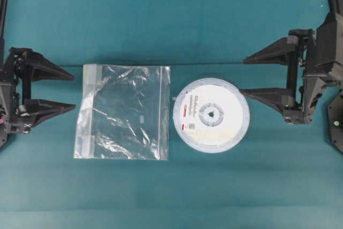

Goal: Take out the reel from the clear zip bag.

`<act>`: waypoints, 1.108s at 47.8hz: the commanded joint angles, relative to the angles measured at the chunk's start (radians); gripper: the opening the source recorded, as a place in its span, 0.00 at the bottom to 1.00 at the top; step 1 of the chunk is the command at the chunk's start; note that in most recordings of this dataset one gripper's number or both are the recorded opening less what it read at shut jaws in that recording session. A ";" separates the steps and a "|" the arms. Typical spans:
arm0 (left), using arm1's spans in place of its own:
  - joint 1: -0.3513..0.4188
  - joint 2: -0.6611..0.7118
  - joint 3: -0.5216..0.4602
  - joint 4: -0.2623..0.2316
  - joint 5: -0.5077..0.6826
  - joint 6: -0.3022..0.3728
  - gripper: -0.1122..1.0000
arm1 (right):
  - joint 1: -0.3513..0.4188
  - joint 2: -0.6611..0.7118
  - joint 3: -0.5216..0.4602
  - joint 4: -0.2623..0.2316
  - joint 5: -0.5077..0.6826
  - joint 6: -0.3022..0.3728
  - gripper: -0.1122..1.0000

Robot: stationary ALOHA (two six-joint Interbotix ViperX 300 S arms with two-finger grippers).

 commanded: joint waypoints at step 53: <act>-0.034 -0.008 -0.026 0.003 -0.014 0.003 0.92 | 0.009 -0.005 -0.023 -0.005 0.000 -0.002 0.87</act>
